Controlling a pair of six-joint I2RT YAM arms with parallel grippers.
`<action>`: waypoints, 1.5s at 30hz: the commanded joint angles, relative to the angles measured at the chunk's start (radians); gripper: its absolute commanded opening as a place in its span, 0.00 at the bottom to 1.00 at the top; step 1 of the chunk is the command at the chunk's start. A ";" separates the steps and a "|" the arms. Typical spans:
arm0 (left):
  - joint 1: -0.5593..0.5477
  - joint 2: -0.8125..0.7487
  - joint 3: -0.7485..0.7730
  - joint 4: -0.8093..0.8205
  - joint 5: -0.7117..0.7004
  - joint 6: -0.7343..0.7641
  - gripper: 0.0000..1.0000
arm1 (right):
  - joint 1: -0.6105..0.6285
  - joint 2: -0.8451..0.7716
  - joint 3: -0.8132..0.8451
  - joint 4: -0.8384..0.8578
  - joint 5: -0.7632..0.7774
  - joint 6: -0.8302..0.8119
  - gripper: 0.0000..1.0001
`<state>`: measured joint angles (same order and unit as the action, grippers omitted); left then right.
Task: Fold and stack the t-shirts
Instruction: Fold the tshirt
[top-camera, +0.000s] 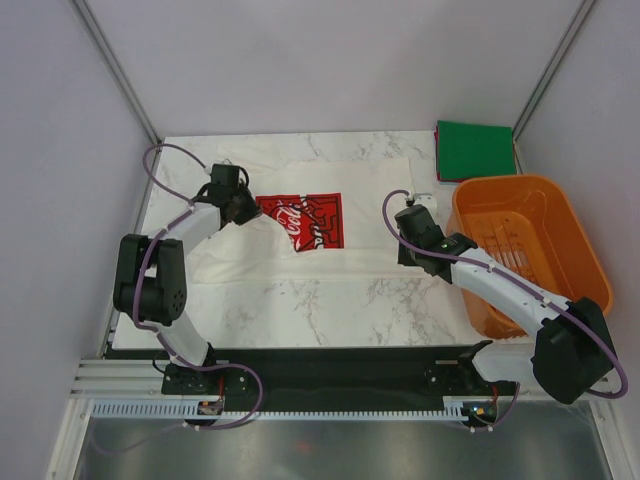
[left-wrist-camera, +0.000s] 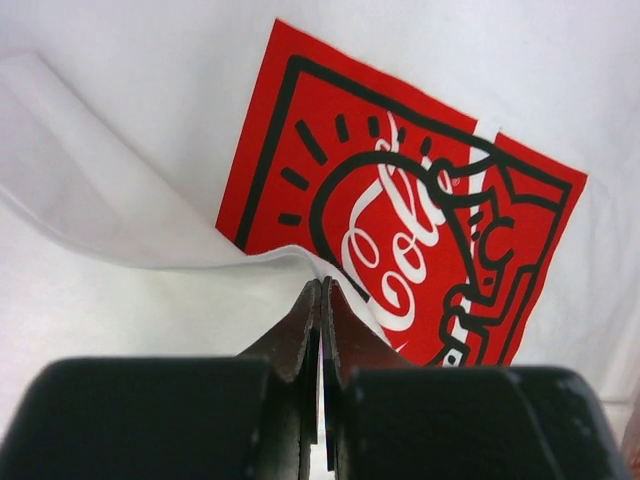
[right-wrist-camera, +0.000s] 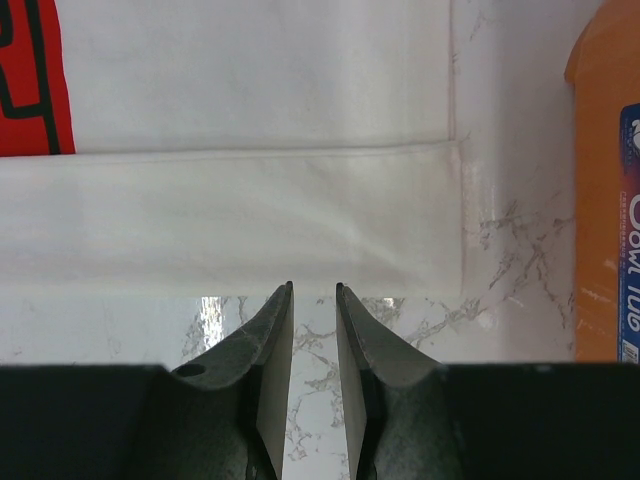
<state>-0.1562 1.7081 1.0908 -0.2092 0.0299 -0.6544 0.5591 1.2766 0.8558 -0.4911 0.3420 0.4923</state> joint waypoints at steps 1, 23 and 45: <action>-0.005 0.002 0.064 0.019 -0.071 0.045 0.02 | 0.004 -0.010 0.042 -0.001 0.025 -0.005 0.32; -0.052 0.136 0.221 0.013 0.025 0.254 0.02 | 0.004 -0.034 0.048 -0.021 0.031 0.002 0.32; 0.015 -0.182 -0.012 -0.282 -0.112 0.121 0.50 | 0.012 0.032 0.054 0.011 -0.020 0.022 0.32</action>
<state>-0.1982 1.5841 1.1877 -0.4370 -0.0700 -0.4301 0.5613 1.2743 0.8852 -0.5121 0.3332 0.5007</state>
